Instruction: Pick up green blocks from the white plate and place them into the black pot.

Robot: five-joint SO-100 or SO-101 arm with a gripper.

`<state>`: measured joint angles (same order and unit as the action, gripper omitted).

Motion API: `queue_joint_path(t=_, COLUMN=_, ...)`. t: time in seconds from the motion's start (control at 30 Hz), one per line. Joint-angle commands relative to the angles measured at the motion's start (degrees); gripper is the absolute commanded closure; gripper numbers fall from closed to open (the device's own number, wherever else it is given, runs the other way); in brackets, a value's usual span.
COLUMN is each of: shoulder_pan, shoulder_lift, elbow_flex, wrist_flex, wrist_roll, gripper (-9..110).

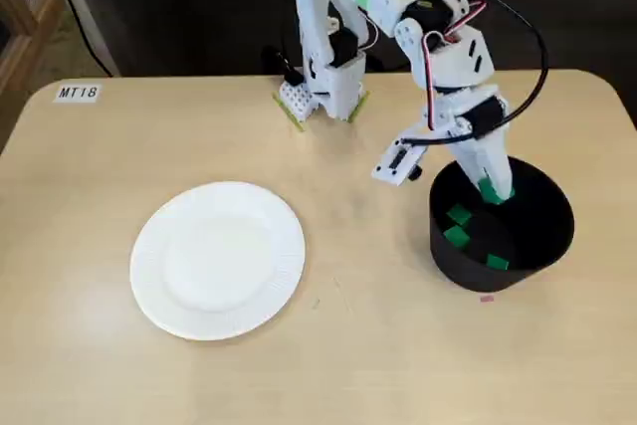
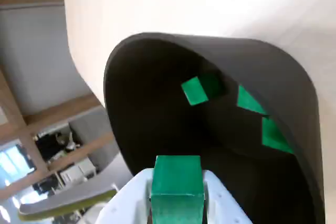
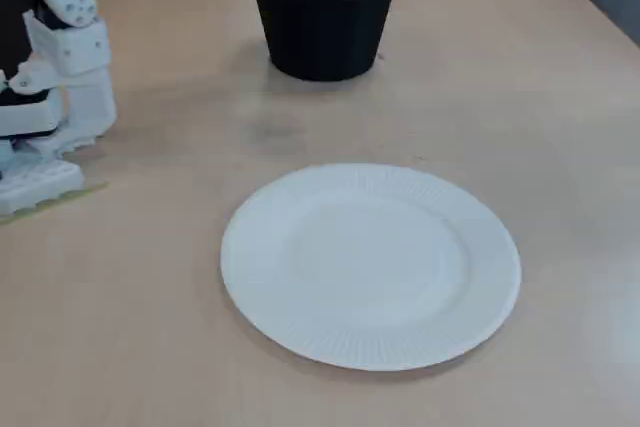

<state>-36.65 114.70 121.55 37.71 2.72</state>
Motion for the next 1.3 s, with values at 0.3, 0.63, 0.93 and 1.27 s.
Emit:
queue_joint_path(t=0.3, shoulder_pan=-1.32, shoulder_lift=-11.25, elbow_flex=-18.9, wrist_flex=10.46, wrist_roll=-5.98, gripper=104)
queue_joint_path(t=0.63, shoulder_pan=-3.96, shoulder_lift=-27.07, elbow_flex=-48.78, wrist_flex=37.27, wrist_roll=-10.55, gripper=104)
queue_joint_path(t=0.93, shoulder_pan=-5.36, shoulder_lift=-49.48, elbow_flex=-79.8, wrist_flex=57.13, wrist_roll=-15.29, gripper=104)
queue_joint_path(t=1.27, shoulder_pan=-5.54, shoulder_lift=-47.9, elbow_flex=-79.98, wrist_flex=57.22, wrist_roll=-15.38, gripper=97)
